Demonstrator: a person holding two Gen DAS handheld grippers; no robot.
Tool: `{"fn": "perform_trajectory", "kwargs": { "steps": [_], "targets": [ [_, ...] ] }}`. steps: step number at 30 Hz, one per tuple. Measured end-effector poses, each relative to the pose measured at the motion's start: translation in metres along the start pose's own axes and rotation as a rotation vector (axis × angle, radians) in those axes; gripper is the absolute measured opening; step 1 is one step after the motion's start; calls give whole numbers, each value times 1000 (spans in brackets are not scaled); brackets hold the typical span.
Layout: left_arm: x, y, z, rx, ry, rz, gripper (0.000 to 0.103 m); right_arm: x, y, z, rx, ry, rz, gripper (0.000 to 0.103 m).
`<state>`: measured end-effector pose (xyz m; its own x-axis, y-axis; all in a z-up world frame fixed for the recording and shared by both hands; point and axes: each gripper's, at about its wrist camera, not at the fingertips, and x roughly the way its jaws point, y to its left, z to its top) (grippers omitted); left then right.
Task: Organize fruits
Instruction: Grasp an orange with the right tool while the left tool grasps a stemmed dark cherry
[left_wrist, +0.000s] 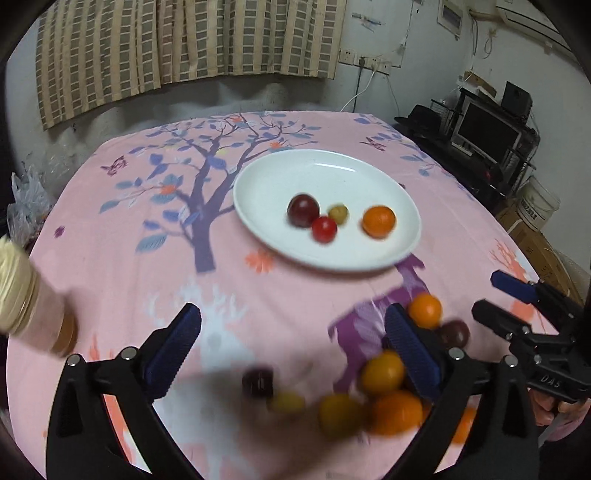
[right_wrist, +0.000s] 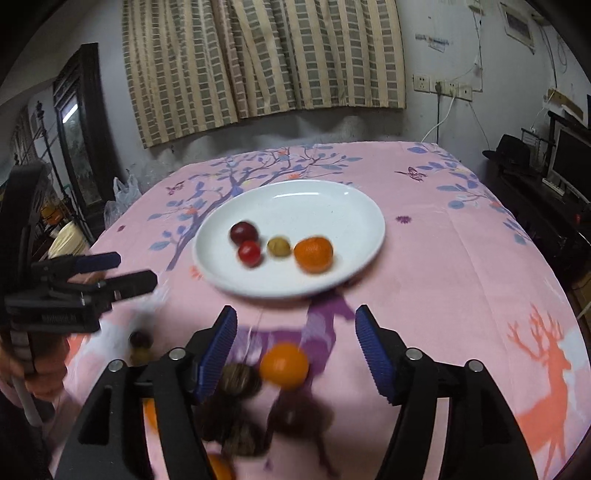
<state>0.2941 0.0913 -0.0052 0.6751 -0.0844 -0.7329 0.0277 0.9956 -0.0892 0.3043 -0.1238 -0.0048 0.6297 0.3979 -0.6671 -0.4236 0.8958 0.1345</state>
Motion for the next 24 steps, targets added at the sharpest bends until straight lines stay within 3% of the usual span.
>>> {"fn": "perform_trajectory", "kwargs": {
  "steps": [6, 11, 16, 24],
  "targets": [
    [-43, -4, -87, -19, -21, 0, 98, -42, 23, -62, -48, 27, 13, 69],
    [-56, -13, -143, -10, 11, -70, 98, -52, 37, -90, -102, 49, 9, 70],
    [-64, -22, -157, 46, -11, -57, 98, -44, 50, -102, -147, 72, -40, 69],
    [-63, -25, -158, 69, -11, -45, 98, -39, 50, -102, -162, 94, -36, 68]
  ]
}}
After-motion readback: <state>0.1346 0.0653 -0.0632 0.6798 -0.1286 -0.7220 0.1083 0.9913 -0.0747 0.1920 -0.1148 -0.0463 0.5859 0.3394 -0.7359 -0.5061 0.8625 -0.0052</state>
